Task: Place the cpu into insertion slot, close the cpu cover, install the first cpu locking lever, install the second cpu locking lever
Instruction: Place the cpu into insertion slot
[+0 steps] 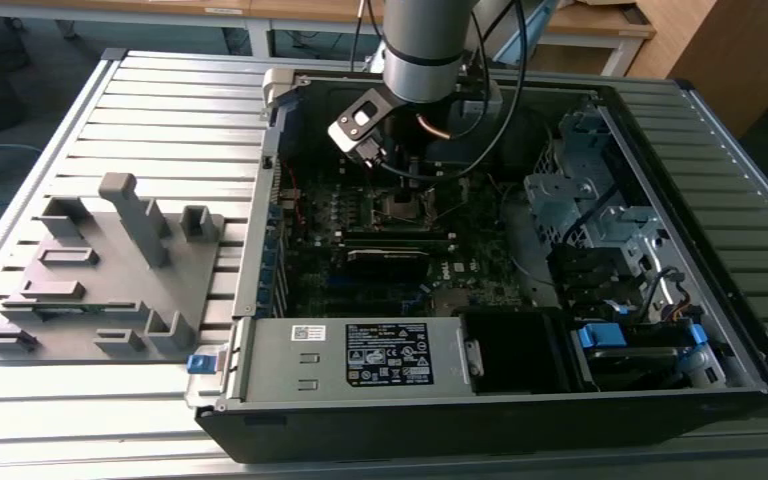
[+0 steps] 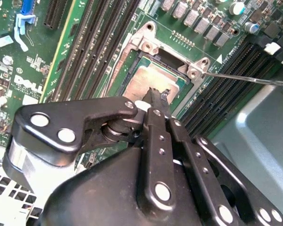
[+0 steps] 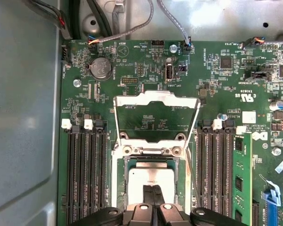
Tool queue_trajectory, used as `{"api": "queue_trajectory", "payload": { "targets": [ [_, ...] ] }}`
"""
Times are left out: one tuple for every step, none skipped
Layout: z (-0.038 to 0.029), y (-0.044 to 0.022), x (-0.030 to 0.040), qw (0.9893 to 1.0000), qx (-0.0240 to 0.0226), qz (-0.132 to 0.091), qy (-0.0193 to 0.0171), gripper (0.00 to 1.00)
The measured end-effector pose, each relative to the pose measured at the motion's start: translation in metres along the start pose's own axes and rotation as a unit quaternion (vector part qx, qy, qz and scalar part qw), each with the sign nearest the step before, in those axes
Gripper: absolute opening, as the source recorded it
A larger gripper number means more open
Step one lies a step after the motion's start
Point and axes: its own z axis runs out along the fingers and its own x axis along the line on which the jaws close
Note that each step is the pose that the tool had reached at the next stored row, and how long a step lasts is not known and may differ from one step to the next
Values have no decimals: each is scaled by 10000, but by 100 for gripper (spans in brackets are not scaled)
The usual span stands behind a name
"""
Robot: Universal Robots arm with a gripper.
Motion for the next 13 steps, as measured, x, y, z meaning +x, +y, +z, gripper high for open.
{"api": "queue_trajectory", "payload": {
  "targets": [
    [-1, 0, 0, 10000, 1, 0, -1, 10],
    [-2, 0, 0, 10000, 0, 0, -1, 10],
    [-2, 0, 0, 10000, 1, 0, -1, 10],
    [-2, 0, 0, 10000, 1, 0, -1, 10],
    [-3, 0, 0, 10000, 1, 0, -1, 10],
    [-10, -1, -1, 10000, 2, 0, -4, 10],
    [-17, 0, -1, 10000, 2, 0, -3, 10],
    [-24, 0, 0, 10000, 1, 0, -1, 10],
    [-30, 0, 0, 10000, 1, 0, -2, 10],
    [-34, 0, 0, 10000, 0, 0, -1, 10],
    [-39, 1, 1, 10000, 0, 0, -1, 10],
    [-48, 0, 1, 10000, 1, 0, -2, 10],
    [-56, 1, 1, 10000, 1, 0, -1, 10]
  ]
}}
